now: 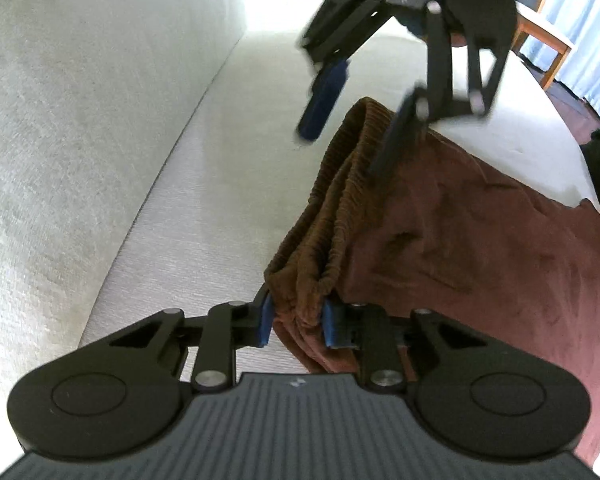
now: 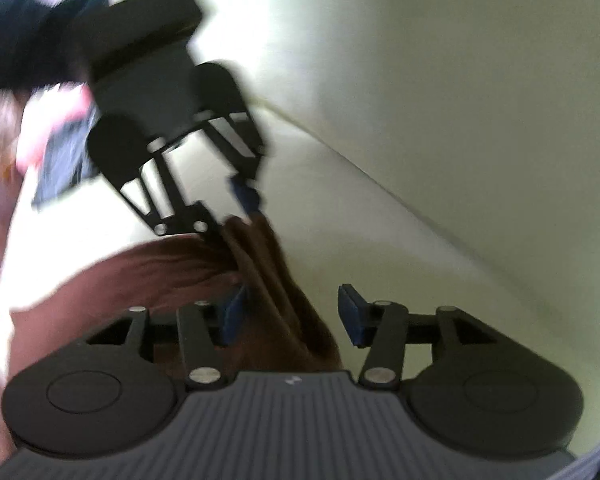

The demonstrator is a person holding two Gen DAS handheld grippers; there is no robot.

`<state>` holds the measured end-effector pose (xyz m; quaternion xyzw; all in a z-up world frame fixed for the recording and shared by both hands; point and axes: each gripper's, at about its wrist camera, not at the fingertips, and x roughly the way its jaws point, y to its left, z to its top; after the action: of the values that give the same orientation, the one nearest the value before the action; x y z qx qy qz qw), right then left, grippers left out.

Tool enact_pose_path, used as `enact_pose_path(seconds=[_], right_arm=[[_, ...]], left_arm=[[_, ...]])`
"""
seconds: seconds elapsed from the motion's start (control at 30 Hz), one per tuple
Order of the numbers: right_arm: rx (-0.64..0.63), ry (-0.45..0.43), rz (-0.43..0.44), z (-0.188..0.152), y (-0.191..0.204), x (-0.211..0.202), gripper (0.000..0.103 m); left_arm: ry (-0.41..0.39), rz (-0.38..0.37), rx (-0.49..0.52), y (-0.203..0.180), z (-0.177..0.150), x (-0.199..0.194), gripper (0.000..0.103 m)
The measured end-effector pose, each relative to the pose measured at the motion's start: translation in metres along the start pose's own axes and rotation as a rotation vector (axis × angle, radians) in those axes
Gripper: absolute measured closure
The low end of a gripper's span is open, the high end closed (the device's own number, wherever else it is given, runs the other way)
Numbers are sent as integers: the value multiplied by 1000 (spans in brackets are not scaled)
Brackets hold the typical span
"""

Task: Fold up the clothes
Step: 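Lift the waistband with both grippers and fold it over the shorts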

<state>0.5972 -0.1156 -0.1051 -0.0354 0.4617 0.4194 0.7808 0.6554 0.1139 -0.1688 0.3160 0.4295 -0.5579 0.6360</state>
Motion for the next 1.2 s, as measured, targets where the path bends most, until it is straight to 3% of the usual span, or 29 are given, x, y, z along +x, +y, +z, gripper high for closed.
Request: enact_pose_path(seconds=[0.1, 0.2, 0.23, 0.27, 0.37, 0.57, 0.7, 0.93, 1.1, 1.2], right_arm=[[188, -2, 61, -21, -29, -9, 48], [261, -10, 117, -30, -40, -2, 51], [272, -9, 141, -31, -41, 2, 69], [270, -10, 163, -32, -41, 7, 76], [177, -32, 137, -30, -24, 8, 79], [-96, -108, -10, -30, 38, -23, 79], [-310, -174, -123, -41, 97, -43, 79], [-470, -277, -191, -80, 175, -75, 79], [-535, -260, -187, -123, 224, -72, 79], [-567, -224, -195, -149, 251, -63, 79]], left_arm=[[-3, 9, 10, 3, -2, 2, 75], [-2, 22, 23, 6, -5, 3, 75], [-1, 28, 28, 6, -5, 3, 76], [0, 35, 34, 7, -6, 4, 76], [-6, 66, 43, 5, -8, 0, 77], [-52, 195, 38, -20, -13, -24, 78], [-57, 283, 48, -53, -17, -53, 79], [-54, 402, 74, -138, -32, -87, 79], [-13, 376, 111, -201, -58, -70, 79], [-5, 339, 130, -203, -60, -50, 79]])
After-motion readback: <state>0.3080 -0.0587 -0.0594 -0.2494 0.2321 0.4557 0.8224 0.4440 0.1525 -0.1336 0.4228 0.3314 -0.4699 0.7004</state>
